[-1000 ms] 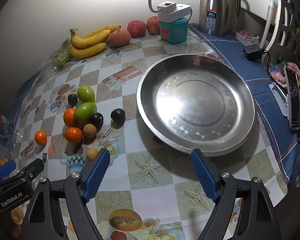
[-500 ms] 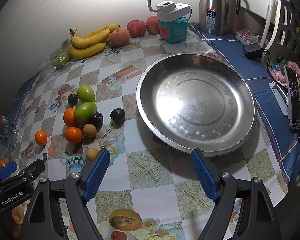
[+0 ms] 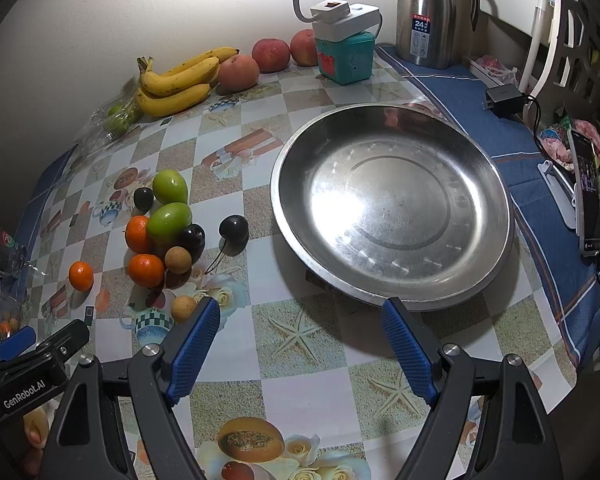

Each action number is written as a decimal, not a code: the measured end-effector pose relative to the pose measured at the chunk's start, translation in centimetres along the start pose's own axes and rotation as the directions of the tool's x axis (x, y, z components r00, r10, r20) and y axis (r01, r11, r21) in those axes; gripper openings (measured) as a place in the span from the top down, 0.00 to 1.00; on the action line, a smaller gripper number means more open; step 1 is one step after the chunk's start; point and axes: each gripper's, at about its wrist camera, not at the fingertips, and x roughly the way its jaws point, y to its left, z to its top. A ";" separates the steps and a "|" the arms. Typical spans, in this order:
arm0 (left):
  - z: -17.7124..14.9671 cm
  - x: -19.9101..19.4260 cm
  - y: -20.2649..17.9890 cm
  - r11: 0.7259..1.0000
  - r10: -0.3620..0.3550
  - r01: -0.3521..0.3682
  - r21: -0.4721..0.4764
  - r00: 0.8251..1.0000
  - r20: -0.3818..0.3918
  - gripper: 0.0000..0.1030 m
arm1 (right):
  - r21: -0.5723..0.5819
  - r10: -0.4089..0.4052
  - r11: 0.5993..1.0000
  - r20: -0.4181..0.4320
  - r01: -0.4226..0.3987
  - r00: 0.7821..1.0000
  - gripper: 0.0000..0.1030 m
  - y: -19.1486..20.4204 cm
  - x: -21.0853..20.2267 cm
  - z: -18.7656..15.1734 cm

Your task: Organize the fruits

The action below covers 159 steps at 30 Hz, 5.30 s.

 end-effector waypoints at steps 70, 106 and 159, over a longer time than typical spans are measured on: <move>7.4 7.2 5.9 0.992 -0.019 0.003 -0.124 0.992 -0.128 0.50 | -0.149 0.039 0.985 -0.273 -0.082 0.961 0.56 9.6 8.5 0.6; 7.2 3.0 1.5 0.978 -0.194 0.191 -0.081 0.980 -0.036 0.67 | 0.012 0.179 0.984 -0.112 -0.179 0.977 0.76 5.5 3.5 3.0; 9.7 6.1 -25.1 0.898 -0.326 0.362 0.249 0.929 -0.175 0.65 | 0.448 -0.215 0.863 -0.090 0.233 0.972 0.75 -15.0 5.5 7.8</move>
